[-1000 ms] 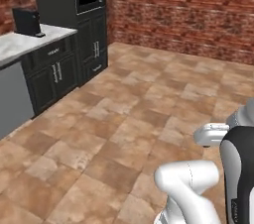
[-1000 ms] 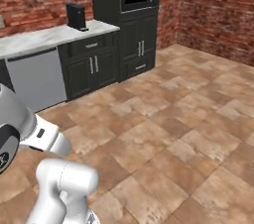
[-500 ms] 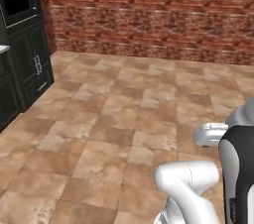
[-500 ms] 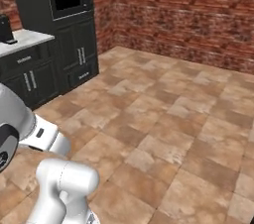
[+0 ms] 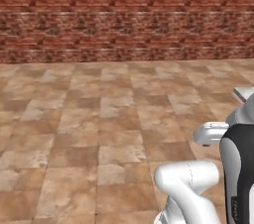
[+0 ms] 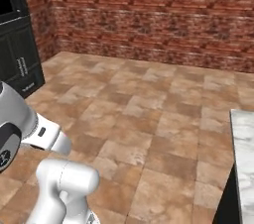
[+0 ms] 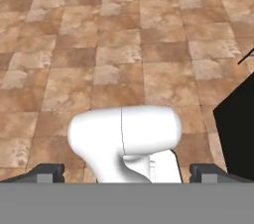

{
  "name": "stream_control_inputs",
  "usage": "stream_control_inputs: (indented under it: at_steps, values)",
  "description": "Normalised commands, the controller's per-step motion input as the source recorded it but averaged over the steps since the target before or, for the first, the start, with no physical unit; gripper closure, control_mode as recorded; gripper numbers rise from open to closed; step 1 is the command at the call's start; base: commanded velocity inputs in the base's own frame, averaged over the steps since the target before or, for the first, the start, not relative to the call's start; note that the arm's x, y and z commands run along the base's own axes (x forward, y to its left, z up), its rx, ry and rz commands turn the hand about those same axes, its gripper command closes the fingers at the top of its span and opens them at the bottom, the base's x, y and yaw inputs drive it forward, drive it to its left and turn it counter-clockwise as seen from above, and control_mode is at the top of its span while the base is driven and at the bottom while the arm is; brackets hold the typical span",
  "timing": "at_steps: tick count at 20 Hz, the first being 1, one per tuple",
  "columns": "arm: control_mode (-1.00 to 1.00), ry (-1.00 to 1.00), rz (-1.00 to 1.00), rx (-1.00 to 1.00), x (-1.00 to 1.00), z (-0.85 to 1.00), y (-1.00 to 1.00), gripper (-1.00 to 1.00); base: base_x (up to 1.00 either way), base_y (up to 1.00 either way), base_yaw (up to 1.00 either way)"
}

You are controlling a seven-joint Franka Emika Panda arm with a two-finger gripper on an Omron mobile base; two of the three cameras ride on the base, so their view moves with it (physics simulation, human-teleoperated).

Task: Four empty soda cans are scattered around the kitchen. Gather all the cans and cluster them next to the stove for recycling.

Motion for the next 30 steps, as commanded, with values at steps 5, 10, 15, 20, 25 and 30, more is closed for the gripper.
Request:
stream_control_inputs:
  at_steps: [5,10,15,20,25,30]
  values:
    - [1.00,0.00,0.00,0.00,0.00,0.00,0.00,-1.00,0.47,0.00,-0.47]
    - [1.00,0.00,0.00,0.00,0.00,0.00,0.00,-1.00,0.63,0.00,-0.48]
    - [1.00,0.00,0.00,0.00,0.00,0.00,0.00,-1.00,0.59,0.19,-0.47]
    - [1.00,0.00,0.00,0.00,0.00,0.00,0.00,-1.00,0.55,0.11,-0.46]
    - [1.00,0.00,0.00,0.00,0.00,0.00,0.00,-1.00,0.50,0.09,-0.45]
    - [1.00,0.00,0.00,0.00,0.00,0.00,0.00,-1.00,0.50,0.05,-0.41]
